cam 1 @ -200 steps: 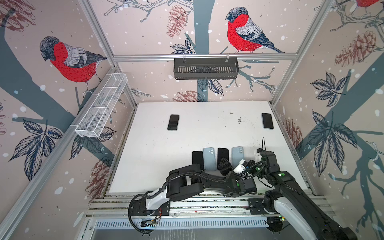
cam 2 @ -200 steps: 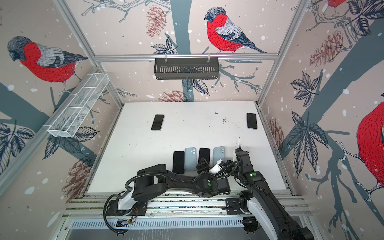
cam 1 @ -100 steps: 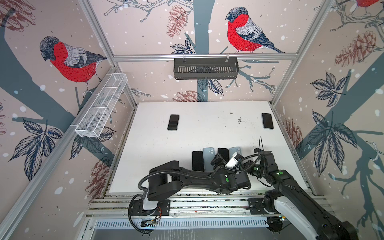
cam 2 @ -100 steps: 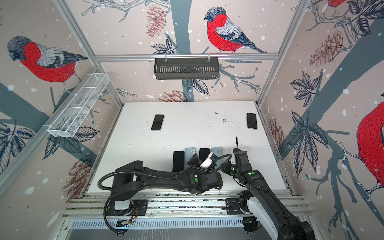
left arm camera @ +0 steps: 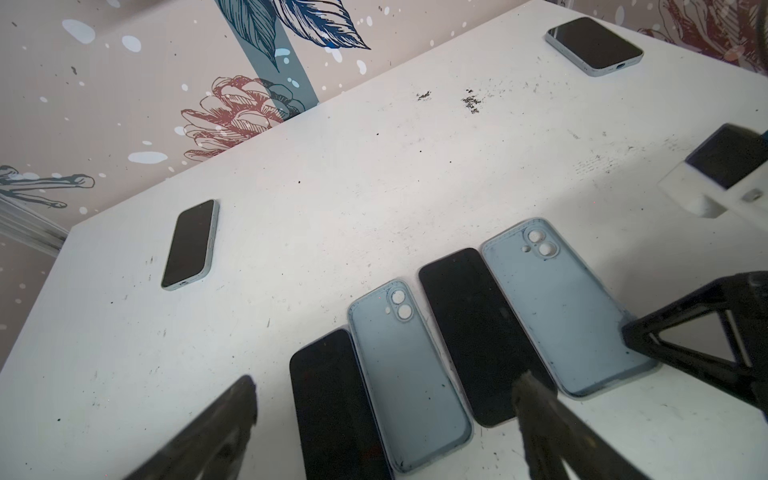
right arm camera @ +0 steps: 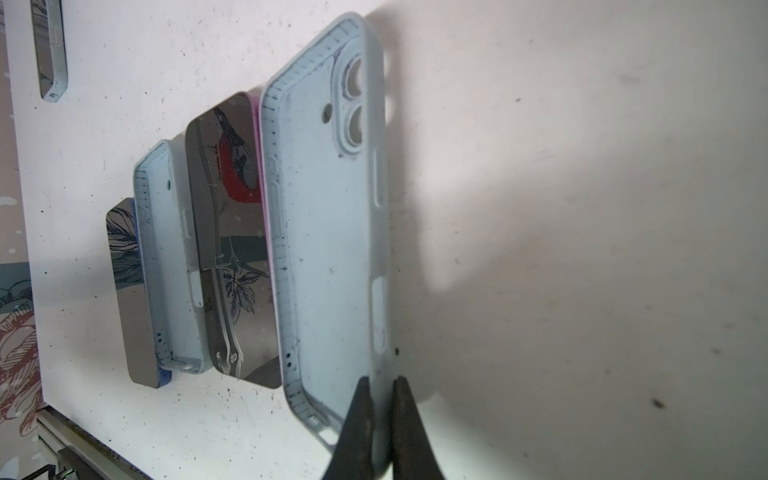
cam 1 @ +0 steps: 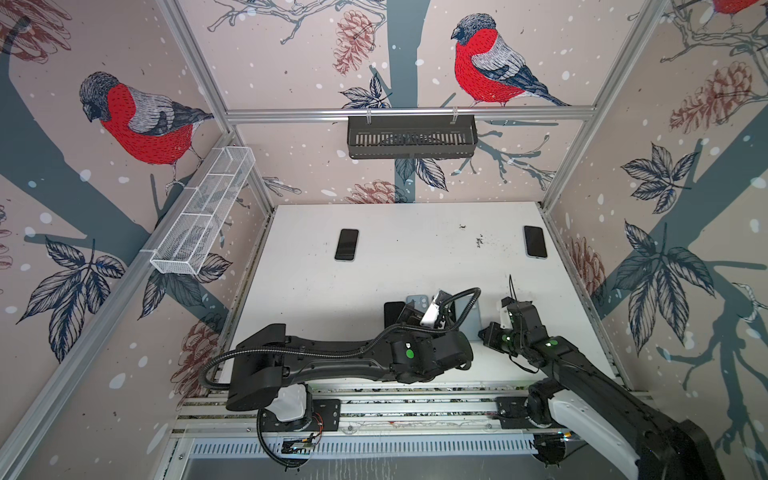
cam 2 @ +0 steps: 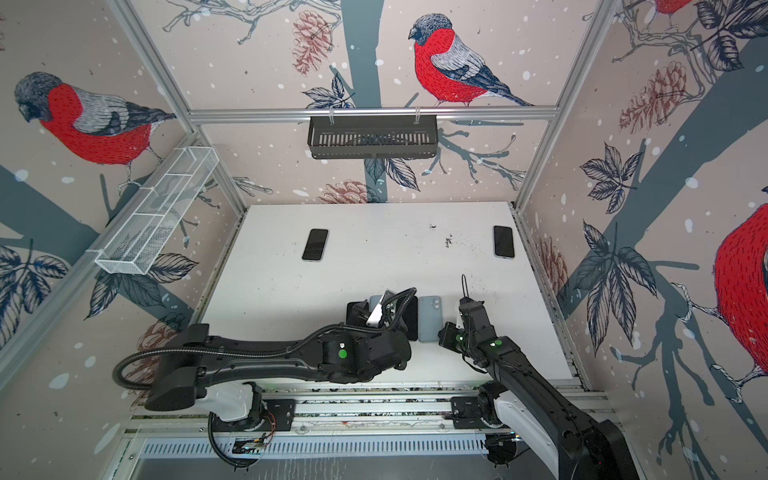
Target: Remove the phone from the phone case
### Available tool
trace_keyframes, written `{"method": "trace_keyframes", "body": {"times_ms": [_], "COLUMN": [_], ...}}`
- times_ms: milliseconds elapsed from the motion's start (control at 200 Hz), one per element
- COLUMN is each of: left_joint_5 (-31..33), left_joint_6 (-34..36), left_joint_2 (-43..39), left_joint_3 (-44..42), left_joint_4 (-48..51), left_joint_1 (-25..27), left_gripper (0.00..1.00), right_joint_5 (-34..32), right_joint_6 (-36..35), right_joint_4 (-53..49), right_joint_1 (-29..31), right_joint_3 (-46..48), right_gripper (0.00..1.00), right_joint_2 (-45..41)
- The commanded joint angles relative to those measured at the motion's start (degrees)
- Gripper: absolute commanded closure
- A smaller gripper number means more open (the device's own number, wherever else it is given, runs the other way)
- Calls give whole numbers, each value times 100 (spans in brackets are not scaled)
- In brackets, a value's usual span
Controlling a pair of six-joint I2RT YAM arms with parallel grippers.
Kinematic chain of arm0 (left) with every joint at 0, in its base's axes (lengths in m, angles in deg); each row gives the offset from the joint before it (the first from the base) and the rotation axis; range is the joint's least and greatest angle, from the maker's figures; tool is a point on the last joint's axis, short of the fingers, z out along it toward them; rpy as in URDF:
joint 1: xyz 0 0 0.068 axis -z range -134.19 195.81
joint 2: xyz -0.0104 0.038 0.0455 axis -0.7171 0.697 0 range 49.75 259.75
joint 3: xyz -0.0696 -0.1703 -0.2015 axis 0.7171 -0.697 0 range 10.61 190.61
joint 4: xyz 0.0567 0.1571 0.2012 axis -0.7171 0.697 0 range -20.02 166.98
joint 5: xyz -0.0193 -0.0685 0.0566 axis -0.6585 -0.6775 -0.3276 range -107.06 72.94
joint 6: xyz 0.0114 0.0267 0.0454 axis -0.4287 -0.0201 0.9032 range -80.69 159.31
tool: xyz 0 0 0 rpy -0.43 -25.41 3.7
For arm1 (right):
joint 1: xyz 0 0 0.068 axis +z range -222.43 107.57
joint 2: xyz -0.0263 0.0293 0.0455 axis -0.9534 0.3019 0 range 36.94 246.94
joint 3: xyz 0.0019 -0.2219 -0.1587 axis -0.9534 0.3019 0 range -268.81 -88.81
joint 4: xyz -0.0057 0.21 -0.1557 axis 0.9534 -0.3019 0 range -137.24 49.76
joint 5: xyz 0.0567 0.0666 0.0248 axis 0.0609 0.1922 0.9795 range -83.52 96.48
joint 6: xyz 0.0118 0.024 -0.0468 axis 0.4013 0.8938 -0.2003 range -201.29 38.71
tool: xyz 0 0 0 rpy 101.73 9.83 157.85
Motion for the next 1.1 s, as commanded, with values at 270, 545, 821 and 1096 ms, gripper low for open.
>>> {"method": "trace_keyframes", "body": {"times_ms": [270, 545, 821, 1096], "left_joint_5": [-2, 64, 30, -13], "left_joint_6": [-451, -607, -628, -678], "left_joint_2": [-1009, -1064, -1111, -1100], "left_joint_3": [-740, -770, -805, -833], "left_joint_4": [-269, -34, -25, -10], "left_joint_1": [-3, -5, -3, -6], "left_gripper": [1, 1, 1, 1], "right_joint_5": [-282, -351, -346, -630], "right_joint_6": [-48, -263, -241, -130], "right_joint_4": [559, 545, 512, 313], "right_joint_1": [115, 113, 252, 304], "right_joint_3": [15, -130, -111, -227], "right_gripper": [100, 100, 89, 42], "right_joint_2": [499, 754, 686, 532]}}
